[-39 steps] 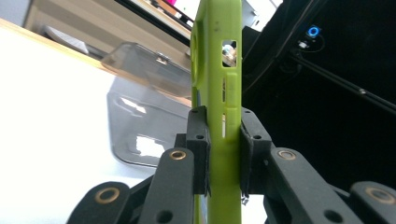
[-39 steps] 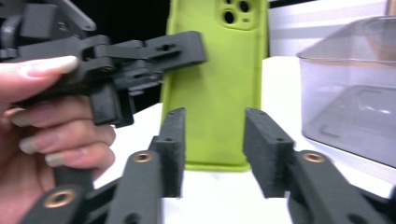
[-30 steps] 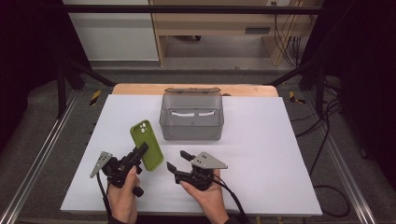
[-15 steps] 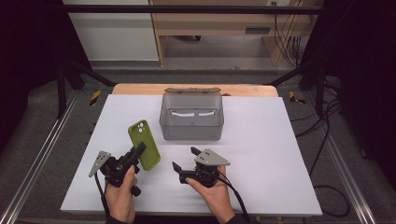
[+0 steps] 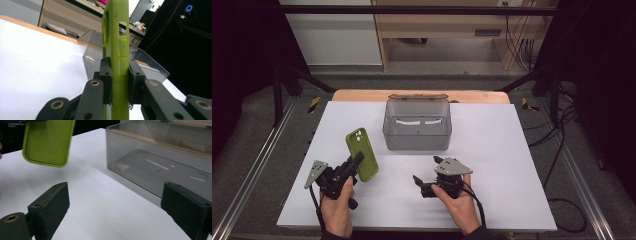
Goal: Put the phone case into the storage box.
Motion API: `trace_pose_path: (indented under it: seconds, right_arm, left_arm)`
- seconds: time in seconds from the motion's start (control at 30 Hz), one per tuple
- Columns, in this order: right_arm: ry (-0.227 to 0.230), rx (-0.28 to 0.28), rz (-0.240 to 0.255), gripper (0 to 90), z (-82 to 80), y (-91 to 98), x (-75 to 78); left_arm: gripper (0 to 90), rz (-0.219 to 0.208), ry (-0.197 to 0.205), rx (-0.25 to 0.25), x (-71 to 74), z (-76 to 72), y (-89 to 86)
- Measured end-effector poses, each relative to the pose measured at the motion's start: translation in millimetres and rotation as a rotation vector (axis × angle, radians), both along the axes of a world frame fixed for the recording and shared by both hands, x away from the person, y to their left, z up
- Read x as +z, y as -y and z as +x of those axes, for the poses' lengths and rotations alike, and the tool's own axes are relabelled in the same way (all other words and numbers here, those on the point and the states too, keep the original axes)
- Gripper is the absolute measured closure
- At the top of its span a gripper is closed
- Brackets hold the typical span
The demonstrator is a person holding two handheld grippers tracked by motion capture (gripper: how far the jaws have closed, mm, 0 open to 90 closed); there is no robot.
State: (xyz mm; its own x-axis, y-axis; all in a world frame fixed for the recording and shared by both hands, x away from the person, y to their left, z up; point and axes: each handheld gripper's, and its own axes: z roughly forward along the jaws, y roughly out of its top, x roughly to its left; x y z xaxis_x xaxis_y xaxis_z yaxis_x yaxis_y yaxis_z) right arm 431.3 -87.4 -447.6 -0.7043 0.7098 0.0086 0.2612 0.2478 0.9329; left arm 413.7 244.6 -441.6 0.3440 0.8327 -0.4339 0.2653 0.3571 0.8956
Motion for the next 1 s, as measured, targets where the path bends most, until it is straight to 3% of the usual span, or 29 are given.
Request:
trace_pose_path:
  seconds: [0.27, 0.47, 0.83, 1.0]
  right_arm:
    - [0.011, -0.086, 0.051, 7.8, 2.4, 56.8, 5.1]
    - [0.02, -0.118, 0.084, 6.6, -0.9, 85.5, 2.8]
    - [0.074, -0.162, 0.045, 5.3, -11.2, 122.4, -10.8]
    - [0.128, -0.189, 0.05, 4.5, -18.7, 130.7, -14.1]
  left_arm:
    - [77.2, 0.042, 0.002, 0.015, 1.0, 0.6, -4.9]
    - [77.2, 0.049, -0.004, -0.001, 2.4, 1.2, -5.1]
    - [77.2, 0.058, -0.001, -0.016, 7.8, 1.4, -6.6]
    - [77.2, 0.054, 0.0, -0.024, 11.0, 2.2, -6.2]
